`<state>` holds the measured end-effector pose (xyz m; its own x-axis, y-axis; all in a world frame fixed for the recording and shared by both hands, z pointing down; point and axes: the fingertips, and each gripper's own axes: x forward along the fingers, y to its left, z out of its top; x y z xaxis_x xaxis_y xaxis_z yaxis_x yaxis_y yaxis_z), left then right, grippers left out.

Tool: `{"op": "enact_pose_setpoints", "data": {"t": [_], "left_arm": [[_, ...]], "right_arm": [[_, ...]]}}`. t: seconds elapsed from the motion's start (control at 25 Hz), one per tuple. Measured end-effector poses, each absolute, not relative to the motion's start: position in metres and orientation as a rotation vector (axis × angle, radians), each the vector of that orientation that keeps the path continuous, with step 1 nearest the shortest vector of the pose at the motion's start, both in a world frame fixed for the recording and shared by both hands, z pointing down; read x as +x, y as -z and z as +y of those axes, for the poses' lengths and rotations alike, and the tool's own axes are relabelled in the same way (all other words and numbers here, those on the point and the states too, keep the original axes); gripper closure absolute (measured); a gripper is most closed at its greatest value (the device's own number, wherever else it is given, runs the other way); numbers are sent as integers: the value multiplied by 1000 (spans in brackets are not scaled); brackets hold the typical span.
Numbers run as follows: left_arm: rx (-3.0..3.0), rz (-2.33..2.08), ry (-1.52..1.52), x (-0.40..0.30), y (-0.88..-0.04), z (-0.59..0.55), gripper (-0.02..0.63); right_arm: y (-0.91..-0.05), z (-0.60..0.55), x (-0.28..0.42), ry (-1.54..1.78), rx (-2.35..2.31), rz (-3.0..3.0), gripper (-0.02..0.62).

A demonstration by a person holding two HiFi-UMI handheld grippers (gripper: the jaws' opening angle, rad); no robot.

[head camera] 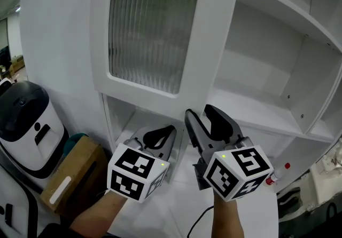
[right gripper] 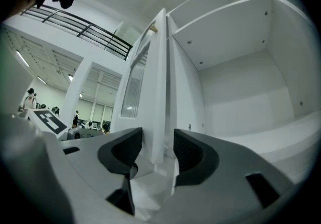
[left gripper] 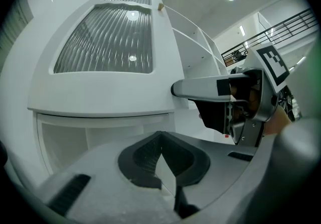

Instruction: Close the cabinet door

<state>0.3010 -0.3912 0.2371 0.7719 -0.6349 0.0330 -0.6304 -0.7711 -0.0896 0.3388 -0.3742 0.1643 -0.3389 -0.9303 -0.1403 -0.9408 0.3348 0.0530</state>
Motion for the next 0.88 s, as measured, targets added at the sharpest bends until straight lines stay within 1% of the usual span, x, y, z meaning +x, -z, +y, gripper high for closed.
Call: {"op": "enact_pose_setpoints", "data": {"t": [0.56, 0.72, 0.88], "left_arm": [[-2890, 1041, 82, 304, -238, -404, 595], [-2887, 1045, 86, 303, -238, -405, 595], [-2889, 1055, 86, 302, -240, -406, 595]], "right_arm": [[-165, -392, 346, -202, -1769, 2483, 396], [-165, -395, 346, -206, -1777, 2482, 416], [-164, -397, 347, -204, -1776, 2483, 419]]}}
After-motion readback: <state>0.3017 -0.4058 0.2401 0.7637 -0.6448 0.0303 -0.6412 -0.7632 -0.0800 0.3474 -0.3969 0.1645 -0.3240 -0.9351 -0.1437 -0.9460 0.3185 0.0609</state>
